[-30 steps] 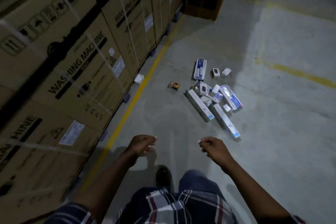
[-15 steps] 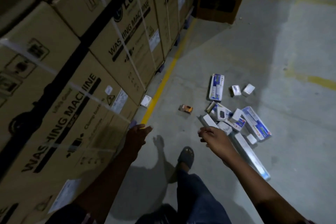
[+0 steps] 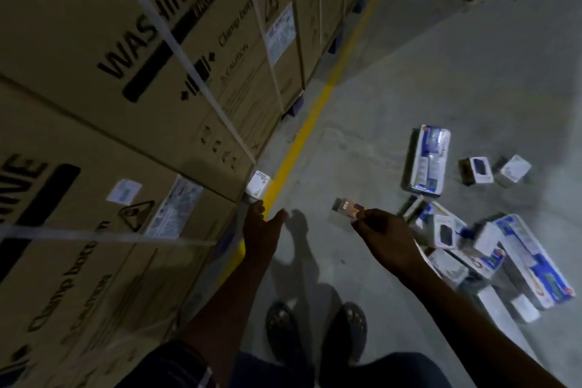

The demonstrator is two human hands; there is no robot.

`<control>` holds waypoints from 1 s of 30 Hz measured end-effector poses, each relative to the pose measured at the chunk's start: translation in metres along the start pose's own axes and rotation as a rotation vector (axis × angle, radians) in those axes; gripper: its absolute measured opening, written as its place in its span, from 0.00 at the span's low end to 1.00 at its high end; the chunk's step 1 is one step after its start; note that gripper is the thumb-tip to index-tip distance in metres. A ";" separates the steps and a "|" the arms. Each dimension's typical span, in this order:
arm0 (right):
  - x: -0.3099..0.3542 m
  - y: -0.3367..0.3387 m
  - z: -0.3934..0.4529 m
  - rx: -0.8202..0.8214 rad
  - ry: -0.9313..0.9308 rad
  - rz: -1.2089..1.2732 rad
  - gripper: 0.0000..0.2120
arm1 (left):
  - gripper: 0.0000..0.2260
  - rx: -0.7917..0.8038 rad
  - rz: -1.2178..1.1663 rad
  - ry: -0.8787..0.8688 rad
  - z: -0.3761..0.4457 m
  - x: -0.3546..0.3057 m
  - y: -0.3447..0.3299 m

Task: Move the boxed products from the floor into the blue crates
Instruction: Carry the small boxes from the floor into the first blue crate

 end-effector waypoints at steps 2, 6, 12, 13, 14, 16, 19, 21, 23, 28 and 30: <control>-0.034 -0.028 0.035 -0.003 -0.007 -0.035 0.09 | 0.32 -0.037 -0.027 0.023 0.058 0.027 -0.028; -0.105 -0.089 0.102 -0.051 0.025 -0.092 0.19 | 0.39 -0.081 -0.112 0.031 0.169 0.091 -0.077; -0.215 -0.182 0.177 -0.123 0.063 -0.163 0.25 | 0.40 -0.171 -0.204 0.077 0.280 0.155 -0.131; -0.233 -0.197 0.185 -0.136 0.059 -0.155 0.27 | 0.42 -0.184 -0.182 0.074 0.300 0.168 -0.138; -0.246 -0.209 0.191 -0.151 0.047 -0.140 0.27 | 0.44 -0.201 -0.160 0.069 0.312 0.176 -0.141; -0.265 -0.227 0.199 -0.183 0.035 -0.101 0.28 | 0.45 -0.211 -0.105 0.056 0.337 0.188 -0.144; -0.297 -0.251 0.214 -0.254 0.060 -0.089 0.28 | 0.49 -0.252 -0.025 0.029 0.381 0.209 -0.150; -0.309 -0.260 0.225 -0.278 0.097 -0.101 0.29 | 0.58 -0.333 -0.036 -0.024 0.420 0.222 -0.152; -0.315 -0.263 0.234 -0.277 0.129 -0.127 0.30 | 0.57 -0.406 -0.006 -0.052 0.489 0.257 -0.157; -0.326 -0.261 0.235 -0.359 0.123 -0.068 0.30 | 0.55 -0.295 -0.169 0.051 0.548 0.254 -0.149; -0.333 -0.262 0.228 -0.370 0.131 -0.061 0.29 | 0.53 -0.303 -0.174 0.061 0.513 0.231 -0.146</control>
Point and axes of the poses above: each hand's wrist, its own z-axis towards the middle knuckle, its own y-axis out of the back of the hand, x = y × z, the point moved 3 cm from there along z, towards the middle knuckle, and after that the axes turned 13 degrees about y, right-handed, at the moved point
